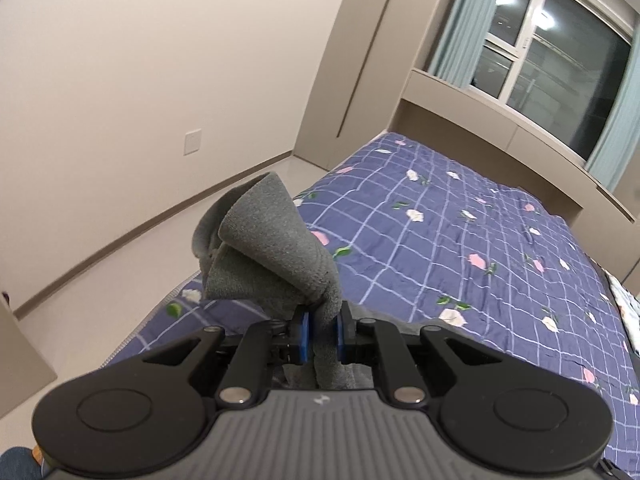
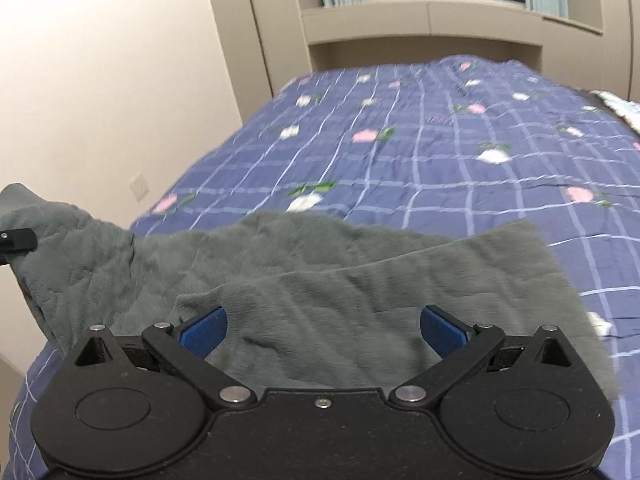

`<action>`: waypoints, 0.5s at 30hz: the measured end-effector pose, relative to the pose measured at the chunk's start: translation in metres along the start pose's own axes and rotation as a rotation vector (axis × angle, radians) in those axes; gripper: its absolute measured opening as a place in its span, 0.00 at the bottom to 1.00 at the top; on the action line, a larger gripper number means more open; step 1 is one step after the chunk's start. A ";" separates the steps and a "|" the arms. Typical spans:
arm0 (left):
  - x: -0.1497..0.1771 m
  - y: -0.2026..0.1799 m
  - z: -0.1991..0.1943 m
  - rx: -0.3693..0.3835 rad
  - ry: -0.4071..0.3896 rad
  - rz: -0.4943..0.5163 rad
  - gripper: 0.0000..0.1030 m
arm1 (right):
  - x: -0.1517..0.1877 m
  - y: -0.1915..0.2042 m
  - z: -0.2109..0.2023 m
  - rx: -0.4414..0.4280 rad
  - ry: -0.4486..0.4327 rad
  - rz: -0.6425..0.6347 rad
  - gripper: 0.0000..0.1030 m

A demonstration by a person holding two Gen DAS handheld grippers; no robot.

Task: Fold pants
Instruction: 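Fold the held edge over the pants and open the left gripper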

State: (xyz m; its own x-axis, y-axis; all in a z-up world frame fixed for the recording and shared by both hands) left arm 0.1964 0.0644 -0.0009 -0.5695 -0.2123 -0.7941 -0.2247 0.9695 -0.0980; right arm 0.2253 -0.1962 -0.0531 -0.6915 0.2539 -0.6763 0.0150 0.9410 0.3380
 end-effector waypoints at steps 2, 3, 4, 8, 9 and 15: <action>-0.003 -0.009 -0.005 0.010 -0.011 0.021 0.11 | 0.001 -0.010 -0.011 -0.001 -0.029 0.002 1.00; -0.004 -0.015 -0.008 0.018 -0.018 0.034 0.11 | 0.003 -0.015 -0.018 0.001 -0.046 0.001 1.00; -0.005 -0.021 -0.010 0.026 -0.025 0.050 0.11 | 0.004 -0.020 -0.024 0.008 -0.060 0.001 1.00; -0.009 -0.055 -0.023 0.058 -0.062 0.133 0.11 | 0.011 -0.042 -0.046 0.033 -0.099 0.023 1.00; -0.010 -0.065 -0.027 0.069 -0.072 0.159 0.11 | 0.012 -0.049 -0.049 0.038 -0.104 0.034 1.00; -0.006 -0.126 -0.045 0.151 -0.113 0.324 0.11 | 0.015 -0.083 -0.068 0.073 -0.122 0.114 1.00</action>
State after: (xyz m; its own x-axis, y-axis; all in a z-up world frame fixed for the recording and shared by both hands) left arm 0.1924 -0.0623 0.0436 -0.4995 0.1147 -0.8587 0.0766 0.9932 0.0881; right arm 0.1648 -0.2858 -0.0470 -0.5894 0.3812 -0.7122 0.1436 0.9171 0.3720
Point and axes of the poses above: each gripper's, at about its wrist camera, not at the fingertips, and z roughly the way its jaws point, y to its left, x to its underside, the point moved 3 cm from there along z, roughly the way its jaws point, and after that the axes turned 13 degrees about z, right-handed, at the moved point
